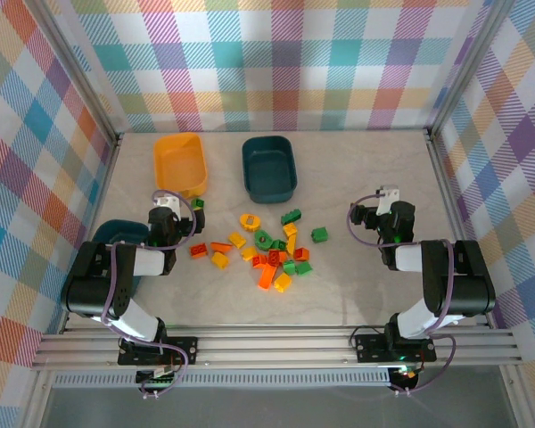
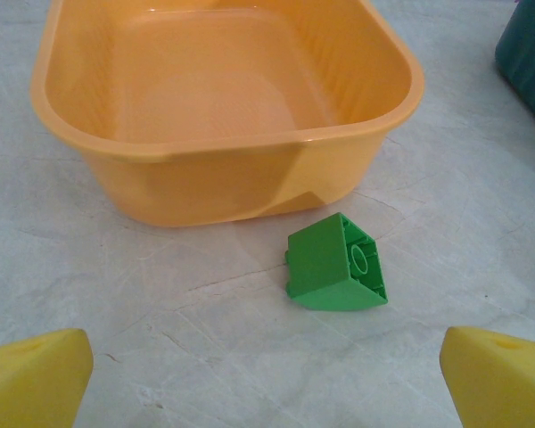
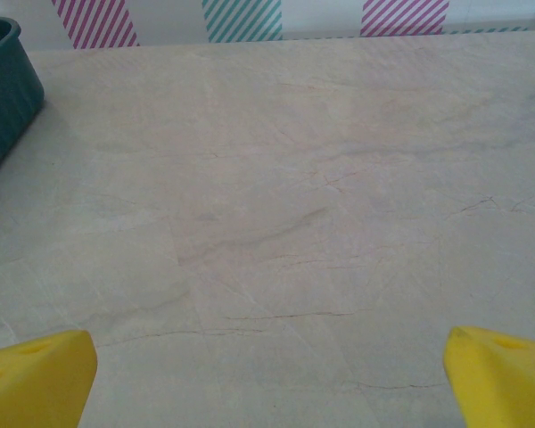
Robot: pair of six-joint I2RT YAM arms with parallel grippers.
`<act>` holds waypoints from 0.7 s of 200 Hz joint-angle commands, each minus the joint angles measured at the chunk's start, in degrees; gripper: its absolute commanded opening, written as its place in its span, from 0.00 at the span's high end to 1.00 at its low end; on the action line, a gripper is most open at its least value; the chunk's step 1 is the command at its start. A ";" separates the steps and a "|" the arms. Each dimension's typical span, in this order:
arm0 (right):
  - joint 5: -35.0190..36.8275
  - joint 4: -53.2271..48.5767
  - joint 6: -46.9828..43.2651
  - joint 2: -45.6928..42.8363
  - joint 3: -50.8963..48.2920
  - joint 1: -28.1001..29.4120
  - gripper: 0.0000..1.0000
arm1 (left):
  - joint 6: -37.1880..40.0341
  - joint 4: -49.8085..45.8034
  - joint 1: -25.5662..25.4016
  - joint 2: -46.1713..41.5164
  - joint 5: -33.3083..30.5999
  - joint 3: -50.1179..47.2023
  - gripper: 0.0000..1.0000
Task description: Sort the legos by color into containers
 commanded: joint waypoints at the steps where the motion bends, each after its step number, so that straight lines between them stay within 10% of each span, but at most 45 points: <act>1: -0.51 0.39 0.40 -0.71 -0.48 0.21 0.00 | 0.55 0.72 0.60 -0.21 -0.39 0.63 0.00; 26: 5.22 -2.79 0.93 -3.06 0.36 1.48 0.00 | -1.45 -20.61 0.26 -12.32 -4.73 8.46 0.00; 57: 13.26 -35.04 3.78 -14.94 15.44 8.54 0.00 | -8.86 -31.43 0.09 -28.42 -2.85 15.93 0.00; 94: 10.32 -62.19 27.93 -22.18 29.34 9.82 0.00 | -44.49 -84.07 0.60 -35.87 -28.63 34.42 0.00; 140: -4.87 -62.26 37.47 -24.27 24.36 7.94 0.21 | -41.97 -93.04 2.76 -37.51 -18.24 28.69 0.05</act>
